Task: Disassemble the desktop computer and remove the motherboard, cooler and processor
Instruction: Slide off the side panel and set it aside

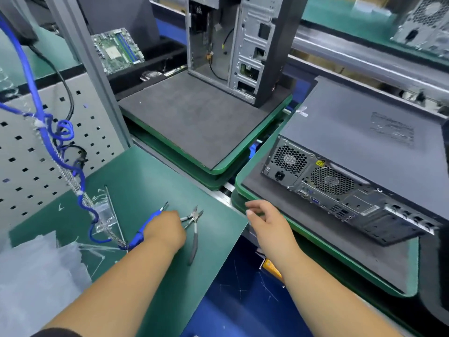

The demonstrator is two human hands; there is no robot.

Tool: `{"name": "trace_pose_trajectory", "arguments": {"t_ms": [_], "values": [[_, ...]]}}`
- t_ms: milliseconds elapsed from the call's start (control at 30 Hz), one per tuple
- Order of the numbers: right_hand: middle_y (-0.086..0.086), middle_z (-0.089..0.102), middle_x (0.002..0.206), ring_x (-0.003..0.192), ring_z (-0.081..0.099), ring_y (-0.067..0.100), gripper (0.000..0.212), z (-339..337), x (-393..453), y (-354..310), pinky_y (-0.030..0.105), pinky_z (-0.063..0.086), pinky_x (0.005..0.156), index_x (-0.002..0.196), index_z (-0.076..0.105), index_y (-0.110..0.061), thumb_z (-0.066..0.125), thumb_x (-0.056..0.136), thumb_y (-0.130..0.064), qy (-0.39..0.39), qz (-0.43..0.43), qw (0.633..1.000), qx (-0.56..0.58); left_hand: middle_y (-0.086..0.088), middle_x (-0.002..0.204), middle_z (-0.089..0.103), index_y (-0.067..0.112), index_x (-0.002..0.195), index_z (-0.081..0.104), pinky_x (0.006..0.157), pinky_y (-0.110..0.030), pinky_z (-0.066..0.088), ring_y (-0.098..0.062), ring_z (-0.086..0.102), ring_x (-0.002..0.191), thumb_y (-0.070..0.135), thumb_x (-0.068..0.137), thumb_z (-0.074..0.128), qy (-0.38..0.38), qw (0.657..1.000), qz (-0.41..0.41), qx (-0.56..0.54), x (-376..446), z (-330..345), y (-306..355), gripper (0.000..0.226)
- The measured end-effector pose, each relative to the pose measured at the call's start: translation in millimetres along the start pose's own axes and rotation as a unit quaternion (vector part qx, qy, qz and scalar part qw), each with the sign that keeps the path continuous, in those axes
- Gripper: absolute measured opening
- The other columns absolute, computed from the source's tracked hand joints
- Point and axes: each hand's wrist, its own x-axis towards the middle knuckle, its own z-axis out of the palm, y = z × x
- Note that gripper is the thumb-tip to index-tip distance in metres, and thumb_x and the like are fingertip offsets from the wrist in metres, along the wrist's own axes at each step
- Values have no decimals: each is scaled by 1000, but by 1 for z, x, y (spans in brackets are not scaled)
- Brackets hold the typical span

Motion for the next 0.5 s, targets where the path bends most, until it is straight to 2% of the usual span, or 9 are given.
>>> {"name": "trace_pose_trajectory", "arguments": {"t_ms": [100,167,200,267,367,500], "values": [[-16,57,101,82,54,-8,15,-12,1,-3,16,43,67,105,60,-40,53,97,-30,33,-11,999,-16,4,99,60,25,100,55,63,-28,39,-21,56,85,30,86,57,47,991,69,-107,3,-25,25,16],[-15,57,101,81,52,-12,15,-25,0,-4,9,42,61,102,61,-41,53,97,-28,55,-19,998,-18,12,93,59,31,99,55,67,-29,43,-15,57,83,33,84,60,67,972,129,-185,2,-41,48,16],[-16,57,103,84,51,-13,16,-33,-1,-4,8,42,62,101,61,-41,54,98,-28,70,-23,997,-18,14,90,58,33,97,55,69,-30,47,-13,58,81,34,84,61,76,961,161,-212,0,-48,60,14],[-17,58,104,89,51,-14,16,-53,-5,-3,11,41,69,101,63,-40,54,97,-27,108,-26,994,-16,15,87,57,36,94,55,73,-31,50,-8,58,78,34,83,63,83,936,218,-262,-5,-61,85,13],[-14,59,100,87,54,-7,17,-84,-12,3,20,43,72,97,63,-40,55,97,-25,173,-22,985,-2,14,90,55,30,103,56,74,-30,50,-5,57,78,32,84,66,70,909,279,-302,-15,-72,120,21],[-19,57,98,88,54,-2,18,-133,-24,14,20,43,74,98,62,-39,58,94,-22,262,-69,961,-52,11,105,48,31,119,47,81,-27,43,-8,52,95,37,82,69,108,887,335,-299,-25,-78,163,43]]}}
